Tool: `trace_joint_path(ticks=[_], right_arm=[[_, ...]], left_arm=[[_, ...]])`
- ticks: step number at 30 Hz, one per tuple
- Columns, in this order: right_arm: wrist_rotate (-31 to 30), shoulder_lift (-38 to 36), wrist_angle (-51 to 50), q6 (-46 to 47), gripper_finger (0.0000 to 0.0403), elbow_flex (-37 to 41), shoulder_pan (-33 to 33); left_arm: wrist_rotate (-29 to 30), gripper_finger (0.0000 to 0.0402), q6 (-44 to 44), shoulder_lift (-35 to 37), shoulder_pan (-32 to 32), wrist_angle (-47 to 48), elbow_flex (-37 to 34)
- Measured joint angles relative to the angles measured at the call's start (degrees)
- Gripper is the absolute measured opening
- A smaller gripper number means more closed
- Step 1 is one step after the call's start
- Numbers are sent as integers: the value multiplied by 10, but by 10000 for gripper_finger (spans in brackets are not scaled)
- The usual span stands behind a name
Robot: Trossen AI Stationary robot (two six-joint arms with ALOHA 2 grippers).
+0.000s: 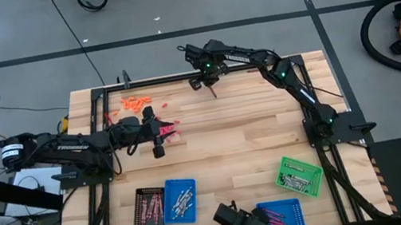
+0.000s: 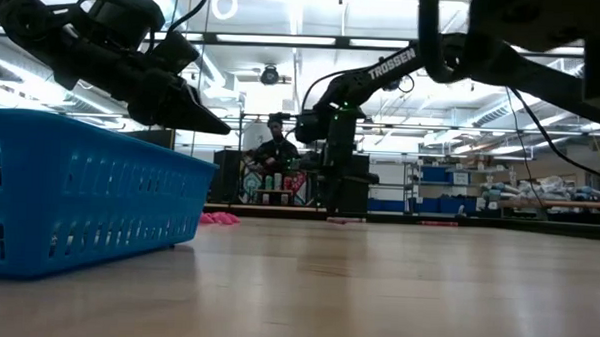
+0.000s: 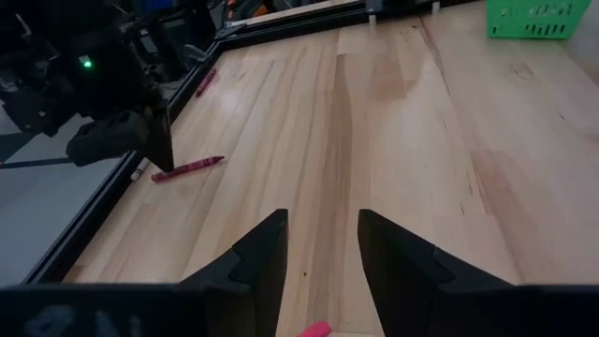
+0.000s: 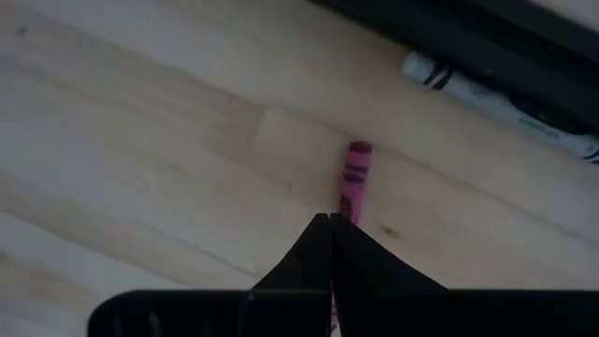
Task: Sort crayons
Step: Put the red crayon into the right blue bin
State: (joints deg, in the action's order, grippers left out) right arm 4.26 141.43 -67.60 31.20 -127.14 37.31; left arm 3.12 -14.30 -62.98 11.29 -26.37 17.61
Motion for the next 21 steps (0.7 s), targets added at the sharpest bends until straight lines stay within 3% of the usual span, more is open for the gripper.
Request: trace_joint_path(ticks=[9,21], right_arm=[[-3,0,-3,4,3,1,9],[62,0,-34,15,3,1,17]], left_arm=[[0,141,0,0,0,0,0],[0,141,2,0,0,0,0]])
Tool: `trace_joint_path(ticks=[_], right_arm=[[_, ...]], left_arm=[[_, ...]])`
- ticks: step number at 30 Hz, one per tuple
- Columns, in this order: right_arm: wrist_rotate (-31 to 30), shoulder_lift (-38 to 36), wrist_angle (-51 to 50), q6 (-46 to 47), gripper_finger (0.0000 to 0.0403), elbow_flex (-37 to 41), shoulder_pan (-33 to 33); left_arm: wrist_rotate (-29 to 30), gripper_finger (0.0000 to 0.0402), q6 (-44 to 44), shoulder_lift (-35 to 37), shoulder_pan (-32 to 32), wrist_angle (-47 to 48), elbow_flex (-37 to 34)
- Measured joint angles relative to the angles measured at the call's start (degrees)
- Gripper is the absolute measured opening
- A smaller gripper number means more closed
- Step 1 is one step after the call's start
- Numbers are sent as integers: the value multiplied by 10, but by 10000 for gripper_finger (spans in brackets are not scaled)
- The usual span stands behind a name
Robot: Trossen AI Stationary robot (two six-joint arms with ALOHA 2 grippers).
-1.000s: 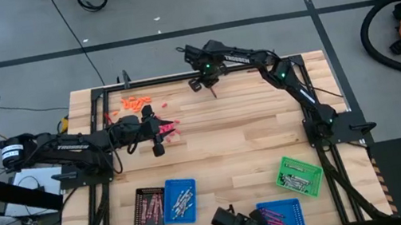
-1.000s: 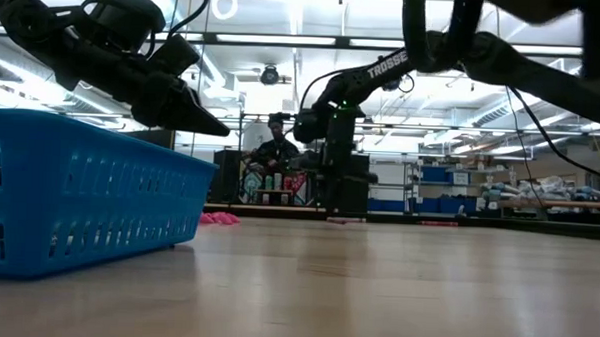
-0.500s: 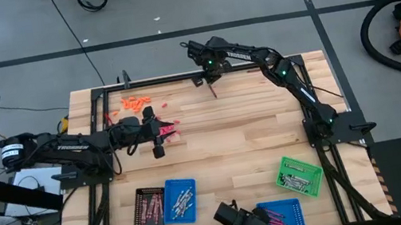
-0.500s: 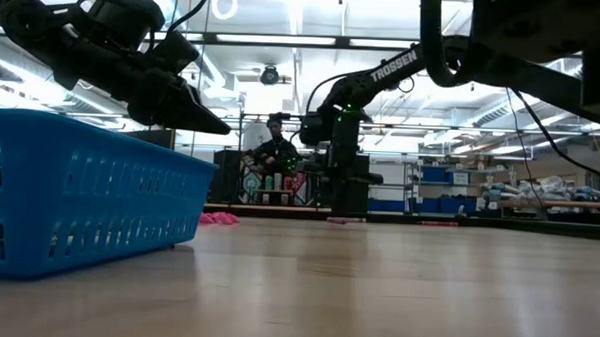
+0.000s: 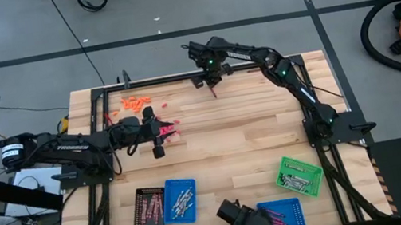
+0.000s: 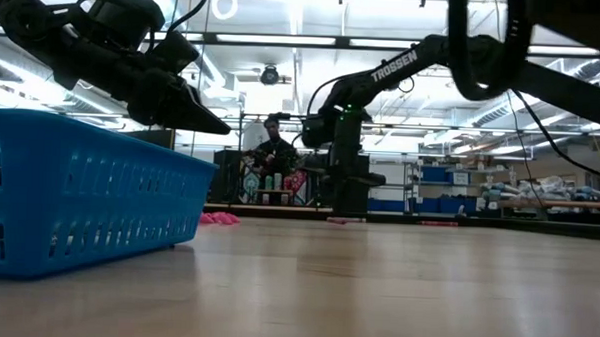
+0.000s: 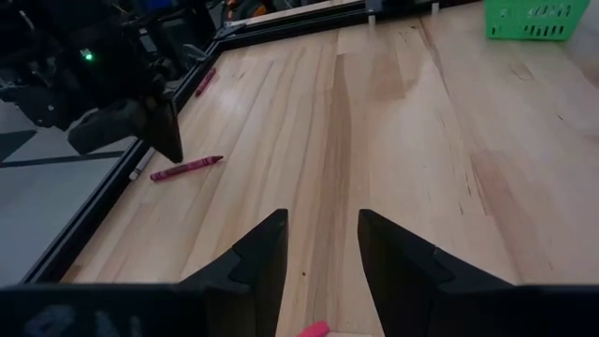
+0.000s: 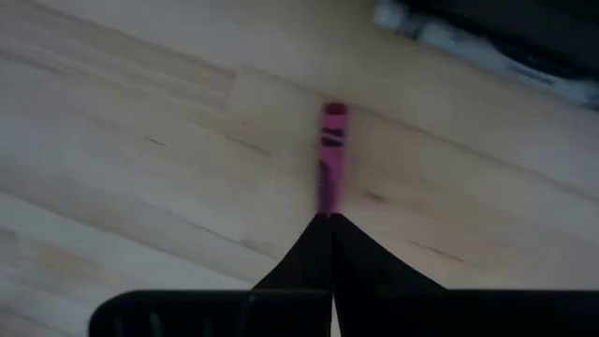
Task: Sort crayons
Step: Put the red crayon into the right blue bin
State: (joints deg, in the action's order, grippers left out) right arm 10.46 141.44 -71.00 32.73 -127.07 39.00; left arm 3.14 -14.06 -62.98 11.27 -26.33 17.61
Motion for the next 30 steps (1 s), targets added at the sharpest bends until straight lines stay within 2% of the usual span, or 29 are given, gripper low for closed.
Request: trace_joint_path(ticks=[8,12,17,20,30], right_arm=[[28,23,-11,11,2,-1,9],[85,41,-12,-9,2,-9,11],[-3,40,-39,-43,3,-44,1],[-14,39,-52,-59,4,-78,8],[-4,27,-59,-79,5,-78,12]], left_arm=[[0,141,0,0,0,0,0],[0,141,0,0,0,4,0],[0,141,0,0,0,4,0],[0,141,-5,0,0,1,0],[0,141,-6,5,0,0,0]])
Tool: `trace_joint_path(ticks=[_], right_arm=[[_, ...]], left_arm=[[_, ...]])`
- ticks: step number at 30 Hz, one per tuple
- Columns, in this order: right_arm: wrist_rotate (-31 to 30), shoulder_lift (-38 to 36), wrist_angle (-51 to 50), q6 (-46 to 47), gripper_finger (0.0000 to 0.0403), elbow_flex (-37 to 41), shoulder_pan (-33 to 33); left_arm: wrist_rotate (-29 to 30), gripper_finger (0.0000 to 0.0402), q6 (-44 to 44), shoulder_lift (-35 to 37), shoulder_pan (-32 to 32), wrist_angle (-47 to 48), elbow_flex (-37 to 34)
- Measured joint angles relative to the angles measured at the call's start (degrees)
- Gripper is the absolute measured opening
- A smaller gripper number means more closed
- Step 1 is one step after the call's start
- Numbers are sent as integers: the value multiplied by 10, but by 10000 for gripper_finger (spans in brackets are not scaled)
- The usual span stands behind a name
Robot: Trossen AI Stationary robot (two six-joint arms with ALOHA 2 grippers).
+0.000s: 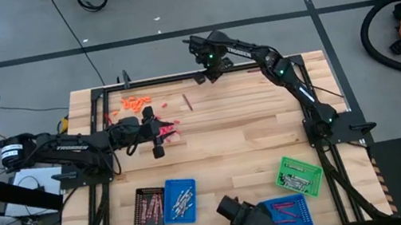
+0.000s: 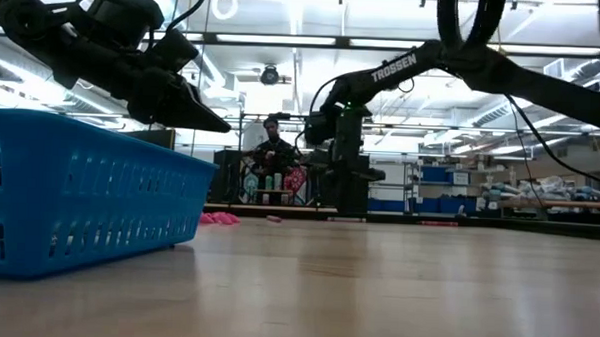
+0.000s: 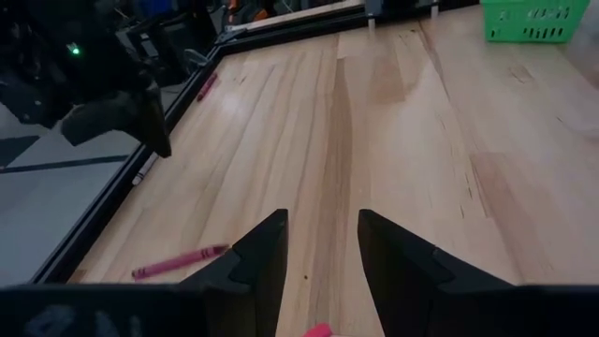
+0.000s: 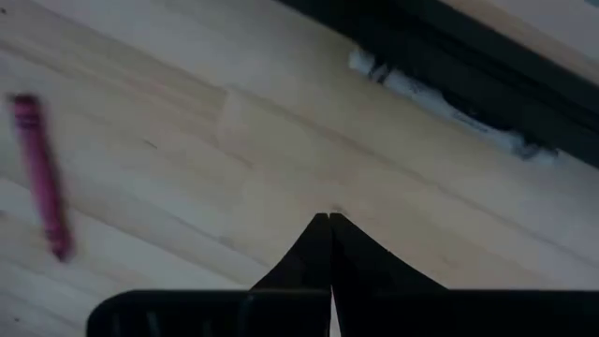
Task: Sort crayons
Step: Put the red crayon into the right blue bin
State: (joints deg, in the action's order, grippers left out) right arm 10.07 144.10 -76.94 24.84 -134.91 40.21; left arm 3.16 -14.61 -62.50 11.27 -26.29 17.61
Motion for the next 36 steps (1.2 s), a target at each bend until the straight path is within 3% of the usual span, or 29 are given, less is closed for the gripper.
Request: trace_joint_path(ticks=[11,18,27,36], right_arm=[[-90,-44,1,-50,6,0,-59],[-91,-47,85,-121,14,9,-132],[-96,-47,129,-125,39,13,-184],[-283,-49,82,-158,40,13,-242]], left_arm=[[16,141,6,-19,20,35,0],[17,141,66,-53,84,57,14],[16,141,105,-117,161,91,35],[11,141,122,-243,188,204,157]])
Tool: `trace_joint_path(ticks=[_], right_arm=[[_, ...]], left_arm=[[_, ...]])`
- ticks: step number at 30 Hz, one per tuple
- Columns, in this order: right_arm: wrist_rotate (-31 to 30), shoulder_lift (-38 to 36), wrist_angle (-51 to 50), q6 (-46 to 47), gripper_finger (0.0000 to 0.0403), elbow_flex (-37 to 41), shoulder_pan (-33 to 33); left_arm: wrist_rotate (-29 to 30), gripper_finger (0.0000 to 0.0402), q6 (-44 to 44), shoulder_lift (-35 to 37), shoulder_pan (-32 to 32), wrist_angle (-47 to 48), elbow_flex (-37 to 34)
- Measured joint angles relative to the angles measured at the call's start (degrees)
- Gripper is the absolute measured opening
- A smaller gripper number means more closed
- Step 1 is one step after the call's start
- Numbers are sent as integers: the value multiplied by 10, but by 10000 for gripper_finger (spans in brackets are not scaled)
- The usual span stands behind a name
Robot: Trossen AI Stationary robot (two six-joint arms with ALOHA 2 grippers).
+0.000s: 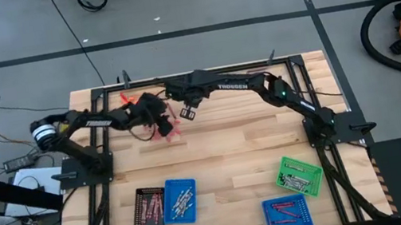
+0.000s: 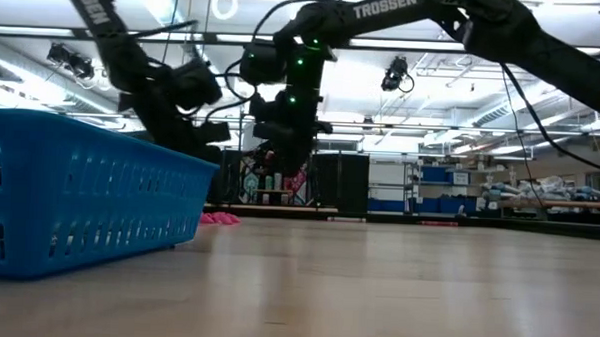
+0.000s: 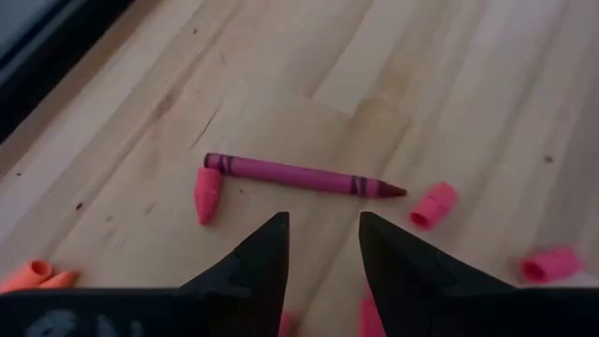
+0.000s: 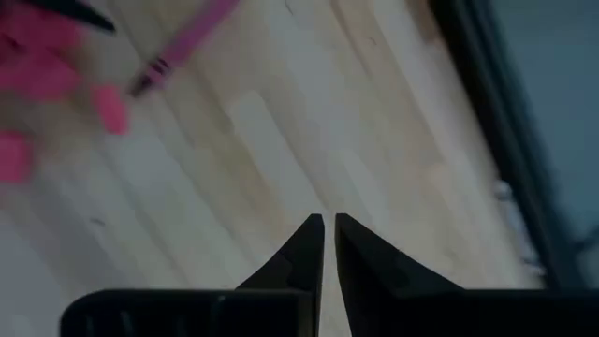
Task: Sort crayons
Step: Put the red crayon into the right blue bin
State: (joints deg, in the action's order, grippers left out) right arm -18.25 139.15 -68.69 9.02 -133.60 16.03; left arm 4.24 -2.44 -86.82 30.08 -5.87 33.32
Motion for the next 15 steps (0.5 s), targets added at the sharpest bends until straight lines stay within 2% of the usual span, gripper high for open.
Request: trace_joint_path(ticks=[3,10,15], right_arm=[[-32,-5,-29,-5,46,0,-11],[-38,-10,-64,-3,75,11,-33],[-110,-51,-69,19,105,55,-59]], left_arm=[[6,142,-33,-17,1,51,28],[14,149,-82,-16,2,58,35],[17,178,-93,-15,1,68,36]])
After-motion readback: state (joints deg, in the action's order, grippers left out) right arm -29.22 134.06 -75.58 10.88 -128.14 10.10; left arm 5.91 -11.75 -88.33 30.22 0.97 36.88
